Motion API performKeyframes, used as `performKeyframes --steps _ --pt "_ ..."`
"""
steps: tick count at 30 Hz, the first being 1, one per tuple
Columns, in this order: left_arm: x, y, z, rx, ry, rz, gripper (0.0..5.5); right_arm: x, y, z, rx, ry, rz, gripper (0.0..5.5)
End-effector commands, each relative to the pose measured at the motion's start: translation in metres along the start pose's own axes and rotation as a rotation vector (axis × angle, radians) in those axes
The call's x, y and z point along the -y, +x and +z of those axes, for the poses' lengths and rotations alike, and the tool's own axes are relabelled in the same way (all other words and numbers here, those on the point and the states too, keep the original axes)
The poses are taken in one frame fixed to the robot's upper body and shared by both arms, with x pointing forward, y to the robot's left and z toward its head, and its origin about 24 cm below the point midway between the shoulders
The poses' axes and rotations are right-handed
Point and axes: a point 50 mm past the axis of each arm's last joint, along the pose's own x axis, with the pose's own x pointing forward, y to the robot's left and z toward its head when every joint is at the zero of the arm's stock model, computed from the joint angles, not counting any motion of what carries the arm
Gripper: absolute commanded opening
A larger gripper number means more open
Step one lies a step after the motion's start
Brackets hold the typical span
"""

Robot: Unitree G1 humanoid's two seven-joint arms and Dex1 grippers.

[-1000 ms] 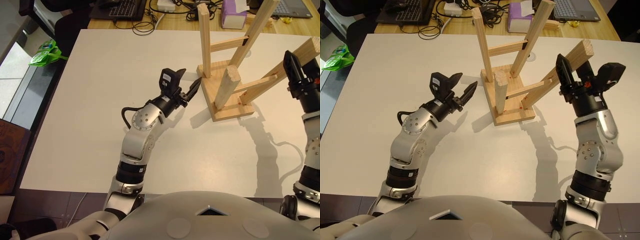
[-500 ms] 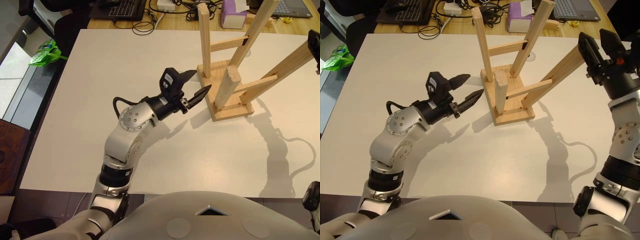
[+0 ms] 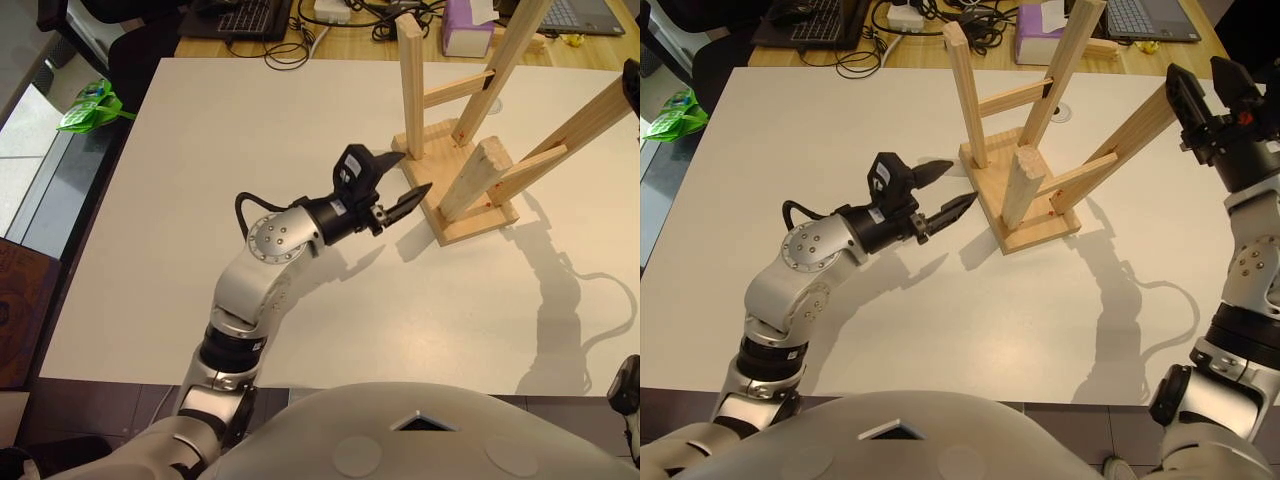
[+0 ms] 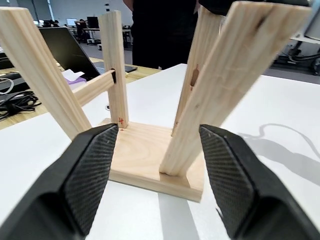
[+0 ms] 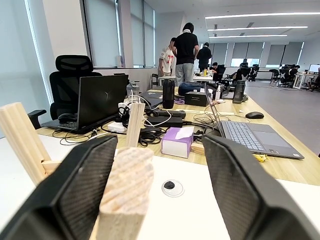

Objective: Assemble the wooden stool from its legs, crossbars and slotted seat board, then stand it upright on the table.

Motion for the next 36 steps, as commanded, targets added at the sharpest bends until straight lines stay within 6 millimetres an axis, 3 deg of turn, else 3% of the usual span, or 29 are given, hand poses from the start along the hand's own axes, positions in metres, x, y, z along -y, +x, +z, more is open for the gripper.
performKeyframes --steps 1,7,11,18,23,28,36 --pt "0.001 -0.007 0.0 -0.033 0.013 -0.052 2.99 -0.002 0.003 0.0 0.008 0.002 0.006 3.11" --pt "0.004 0.018 0.015 0.049 -0.011 -0.037 2.99 -0.003 0.002 -0.001 0.006 0.002 0.006 3.11" --pt "0.014 0.02 0.019 0.052 -0.019 -0.097 2.99 -0.004 0.003 -0.003 -0.002 0.01 0.015 3.11" --pt "0.011 0.026 0.028 0.077 -0.006 -0.069 2.99 -0.007 0.002 -0.006 -0.019 0.041 0.031 3.11" --pt "0.004 0.031 0.038 0.112 0.002 -0.007 2.99 -0.01 0.003 -0.008 -0.033 0.058 0.049 2.22" --pt "0.01 0.031 0.036 0.092 -0.001 -0.056 2.99 -0.009 0.004 -0.006 -0.025 0.053 0.048 1.26" --pt "0.018 0.029 0.034 0.063 0.008 -0.13 2.99 -0.013 0.007 -0.007 -0.019 0.054 0.055 1.2"
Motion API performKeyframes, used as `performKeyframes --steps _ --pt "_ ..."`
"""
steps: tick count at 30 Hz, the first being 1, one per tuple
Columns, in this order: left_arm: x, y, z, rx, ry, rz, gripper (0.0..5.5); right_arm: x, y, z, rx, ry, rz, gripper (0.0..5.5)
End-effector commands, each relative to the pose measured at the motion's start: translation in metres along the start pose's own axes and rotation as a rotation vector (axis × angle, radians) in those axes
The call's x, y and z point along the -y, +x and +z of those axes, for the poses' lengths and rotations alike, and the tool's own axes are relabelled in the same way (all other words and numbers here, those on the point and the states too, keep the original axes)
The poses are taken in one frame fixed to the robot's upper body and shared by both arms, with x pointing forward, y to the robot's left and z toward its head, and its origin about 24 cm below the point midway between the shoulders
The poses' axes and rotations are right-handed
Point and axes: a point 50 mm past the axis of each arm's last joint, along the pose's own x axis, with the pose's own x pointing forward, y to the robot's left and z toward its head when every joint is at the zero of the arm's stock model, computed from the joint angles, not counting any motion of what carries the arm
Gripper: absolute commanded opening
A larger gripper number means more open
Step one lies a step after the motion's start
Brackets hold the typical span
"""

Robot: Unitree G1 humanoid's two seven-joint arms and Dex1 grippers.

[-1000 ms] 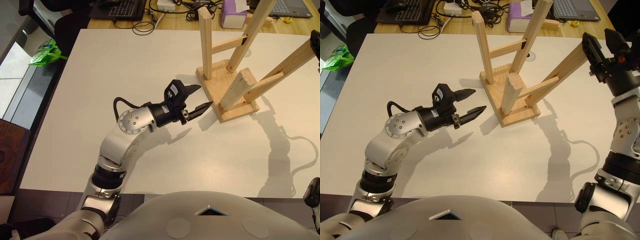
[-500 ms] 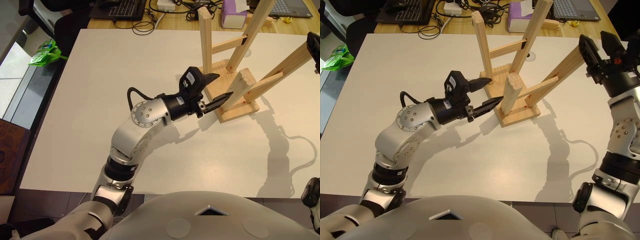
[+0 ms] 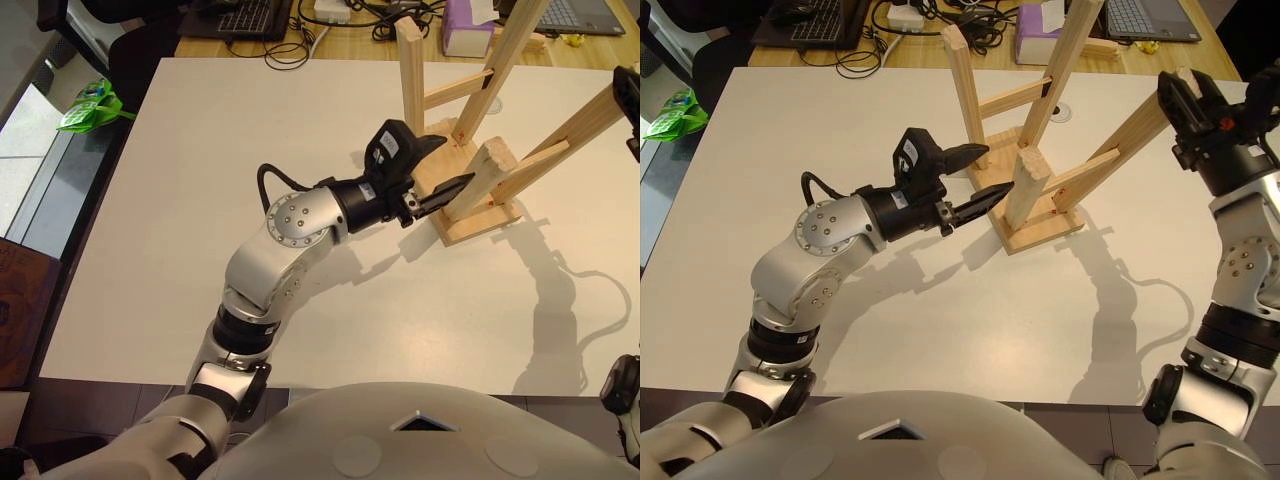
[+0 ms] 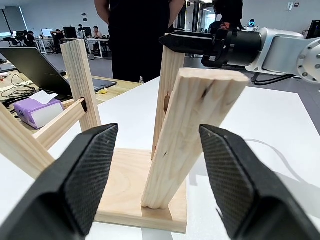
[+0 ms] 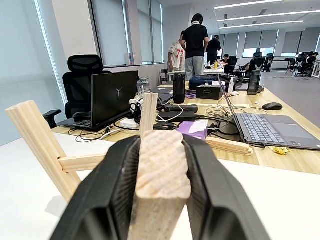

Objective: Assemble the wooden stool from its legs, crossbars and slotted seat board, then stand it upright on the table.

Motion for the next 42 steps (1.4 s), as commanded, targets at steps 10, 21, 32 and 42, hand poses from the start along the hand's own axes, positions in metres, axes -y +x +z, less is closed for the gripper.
performKeyframes --steps 10,21,32,42 --pt "0.01 0.017 0.004 0.005 -0.058 -0.072 2.99 -0.006 0.003 0.0 0.008 -0.016 0.002 1.2" --pt "0.005 0.027 0.01 0.056 -0.129 0.003 3.37 -0.008 0.006 -0.002 0.009 -0.019 0.01 1.18" --pt "0.009 0.031 0.0 0.036 -0.202 0.003 2.33 -0.007 0.01 0.0 0.014 -0.031 0.032 1.18" --pt "0.015 0.035 -0.011 -0.074 -0.15 -0.022 2.31 -0.004 0.001 -0.007 0.052 0.061 -0.011 1.13"
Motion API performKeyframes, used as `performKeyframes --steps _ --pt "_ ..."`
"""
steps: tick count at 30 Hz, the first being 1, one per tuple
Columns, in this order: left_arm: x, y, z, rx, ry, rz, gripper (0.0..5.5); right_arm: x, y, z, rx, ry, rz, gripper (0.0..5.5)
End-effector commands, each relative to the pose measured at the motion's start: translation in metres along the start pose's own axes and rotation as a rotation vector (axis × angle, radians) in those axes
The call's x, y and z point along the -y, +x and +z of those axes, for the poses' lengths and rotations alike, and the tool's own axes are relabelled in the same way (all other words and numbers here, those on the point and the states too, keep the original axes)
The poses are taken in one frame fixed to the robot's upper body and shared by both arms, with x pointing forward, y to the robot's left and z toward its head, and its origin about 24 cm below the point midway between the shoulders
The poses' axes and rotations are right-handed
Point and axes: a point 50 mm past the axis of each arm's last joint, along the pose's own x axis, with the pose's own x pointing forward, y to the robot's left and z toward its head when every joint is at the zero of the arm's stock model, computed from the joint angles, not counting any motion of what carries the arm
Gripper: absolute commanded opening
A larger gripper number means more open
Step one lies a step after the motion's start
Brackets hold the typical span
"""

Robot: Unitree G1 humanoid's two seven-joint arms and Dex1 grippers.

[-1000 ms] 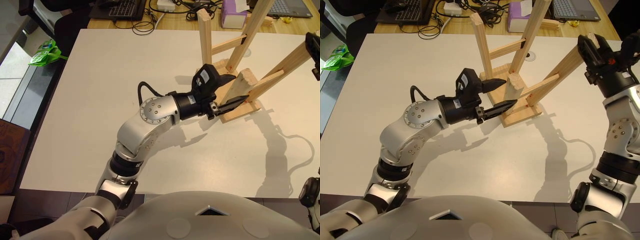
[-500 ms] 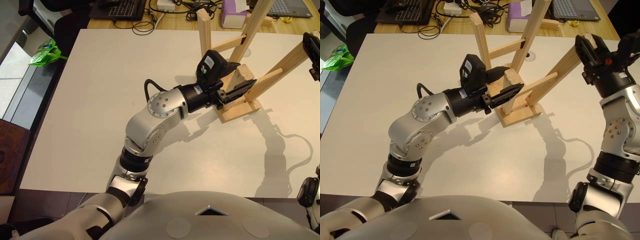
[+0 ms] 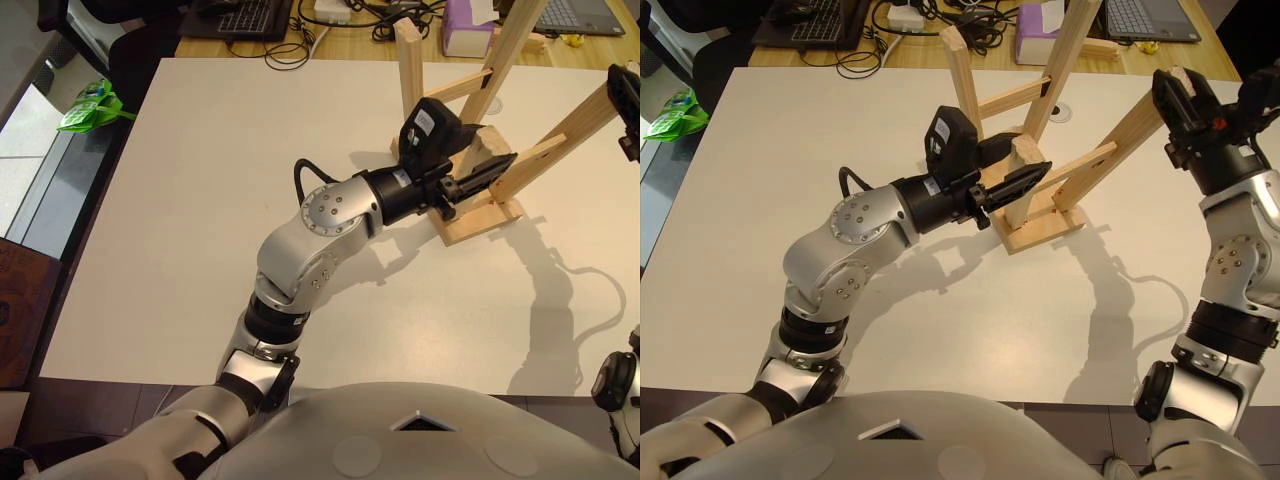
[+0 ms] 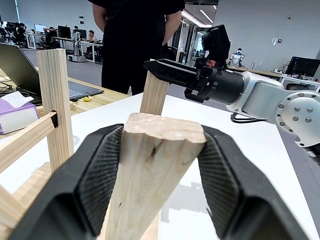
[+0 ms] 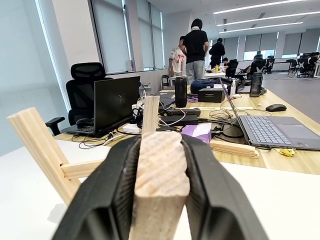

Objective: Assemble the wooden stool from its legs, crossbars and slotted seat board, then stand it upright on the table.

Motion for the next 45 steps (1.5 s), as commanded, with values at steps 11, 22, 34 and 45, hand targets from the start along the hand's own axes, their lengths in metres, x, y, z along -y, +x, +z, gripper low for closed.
performKeyframes --steps 11,22,34,45 --pt "-0.002 0.0 -0.025 -0.172 -0.005 0.015 2.3 0.005 -0.008 -0.009 0.033 0.153 -0.051 1.05" --pt "-0.002 0.0 -0.027 -0.191 -0.002 0.016 2.3 0.011 -0.011 -0.015 0.024 0.197 -0.09 1.03" --pt "-0.007 0.008 -0.039 -0.251 0.005 0.017 2.29 -0.011 -0.009 -0.01 0.039 0.146 0.012 1.03" --pt "0.007 0.006 -0.044 -0.284 0.041 -0.081 2.22 -0.024 -0.006 -0.012 0.02 0.134 0.078 1.02"
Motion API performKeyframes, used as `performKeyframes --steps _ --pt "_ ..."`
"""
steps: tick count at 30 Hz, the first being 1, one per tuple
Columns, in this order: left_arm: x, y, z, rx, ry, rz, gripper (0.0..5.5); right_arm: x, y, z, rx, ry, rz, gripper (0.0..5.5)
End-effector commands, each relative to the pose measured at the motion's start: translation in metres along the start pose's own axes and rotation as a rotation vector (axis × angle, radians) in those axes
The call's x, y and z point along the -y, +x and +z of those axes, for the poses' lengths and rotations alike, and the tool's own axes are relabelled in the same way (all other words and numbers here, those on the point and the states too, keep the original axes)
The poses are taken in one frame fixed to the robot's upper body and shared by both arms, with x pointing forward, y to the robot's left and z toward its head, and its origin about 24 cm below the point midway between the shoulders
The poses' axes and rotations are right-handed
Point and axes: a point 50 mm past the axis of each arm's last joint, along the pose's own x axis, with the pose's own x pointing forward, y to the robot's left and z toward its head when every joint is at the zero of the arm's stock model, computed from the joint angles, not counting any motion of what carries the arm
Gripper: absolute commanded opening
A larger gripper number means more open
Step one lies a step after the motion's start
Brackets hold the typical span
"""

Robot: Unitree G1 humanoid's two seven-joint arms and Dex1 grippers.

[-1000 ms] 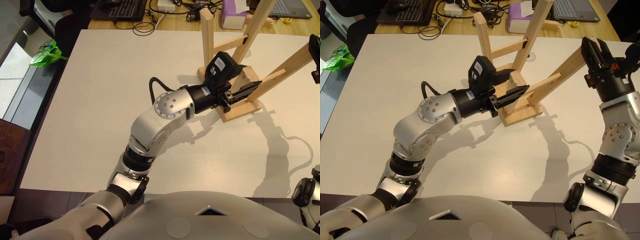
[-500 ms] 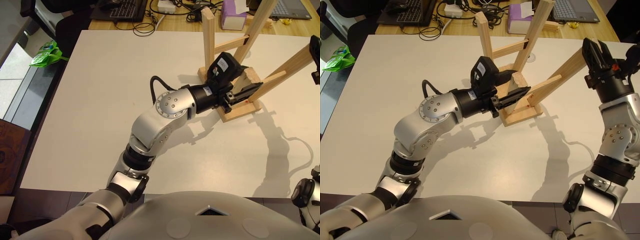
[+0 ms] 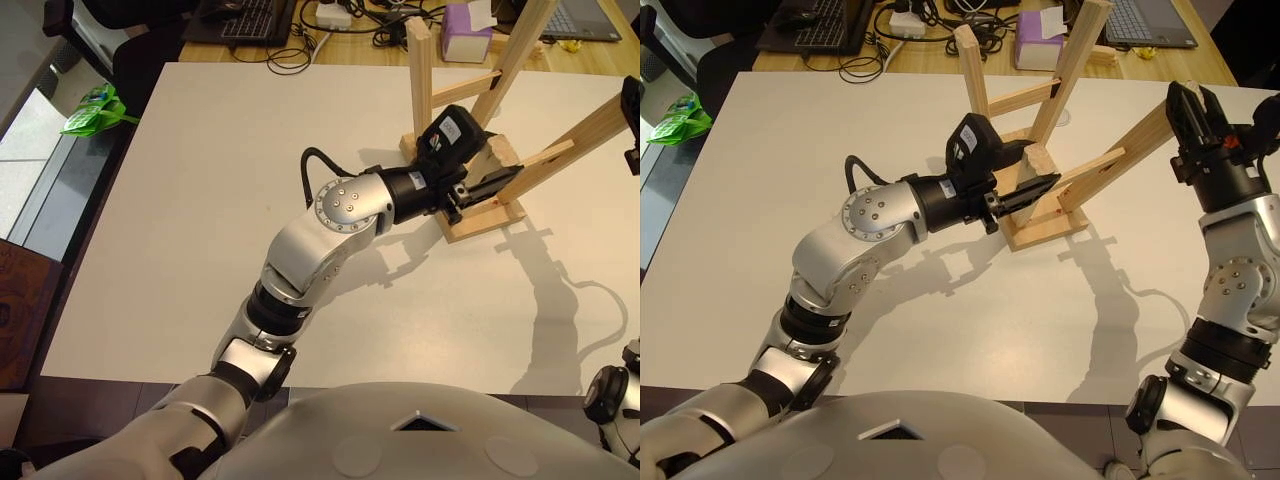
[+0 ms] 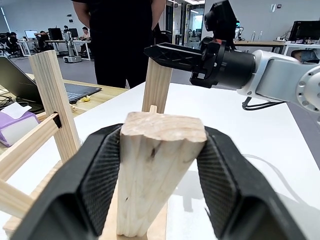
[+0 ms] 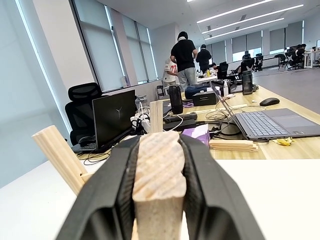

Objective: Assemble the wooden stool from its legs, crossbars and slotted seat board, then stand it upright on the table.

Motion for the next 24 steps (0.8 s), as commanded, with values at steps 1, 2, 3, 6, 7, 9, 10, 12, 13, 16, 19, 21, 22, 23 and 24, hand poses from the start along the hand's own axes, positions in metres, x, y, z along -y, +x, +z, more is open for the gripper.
performKeyframes --steps 1,2,3,6,7,9,10,12,13,16,19,21,22,23,24 --pt "0.009 0.002 -0.038 -0.194 -0.073 -0.054 2.2 -0.019 0.008 -0.008 -0.028 0.022 0.113 1.02" --pt "0.009 0.002 -0.038 -0.194 -0.07 -0.051 2.2 -0.018 0.008 -0.008 -0.028 0.021 0.109 1.02" --pt "0.008 0.002 -0.037 -0.193 -0.067 -0.046 2.19 -0.017 0.008 -0.008 -0.028 0.019 0.104 1.02" --pt "0.003 0.001 -0.034 -0.185 -0.053 -0.017 2.19 -0.015 0.007 -0.008 -0.025 0.006 0.083 1.02" --pt "0.001 0.001 -0.033 -0.181 -0.046 -0.008 2.18 -0.014 0.007 -0.009 -0.024 0.005 0.075 1.02" --pt "-0.003 0.001 -0.029 -0.169 -0.032 0.003 2.16 -0.011 0.007 -0.011 -0.03 0.004 0.055 1.02" --pt "-0.004 0.001 -0.027 -0.163 -0.026 0.01 2.15 -0.011 0.006 -0.012 -0.036 0.006 0.051 1.02" --pt "-0.006 0.001 -0.025 -0.157 -0.02 0.021 2.13 -0.011 0.006 -0.013 -0.041 0.007 0.05 1.4" --pt "-0.007 0.002 -0.024 -0.154 -0.019 0.028 2.13 -0.011 0.006 -0.013 -0.041 0.008 0.051 1.54" --pt "-0.011 0.002 -0.021 -0.136 -0.01 0.058 2.13 -0.01 0.005 -0.013 -0.039 0.012 0.047 2.09" --pt "-0.013 0.003 -0.017 -0.111 -0.004 0.081 2.13 -0.008 0.005 -0.012 -0.031 0.011 0.039 2.74" --pt "-0.013 0.004 -0.013 -0.085 -0.003 0.087 2.13 -0.006 0.006 -0.009 -0.013 -0.002 0.025 3.05" --pt "-0.013 0.005 -0.01 -0.068 -0.002 0.091 2.13 -0.006 0.007 -0.006 0.0 -0.012 0.019 3.17" --pt "-0.013 0.006 -0.008 -0.053 -0.001 0.095 2.13 -0.005 0.007 -0.002 0.012 -0.021 0.018 3.24" --pt "-0.013 0.006 -0.005 -0.037 0.0 0.103 2.13 -0.005 0.009 0.004 0.028 -0.035 0.019 3.24"
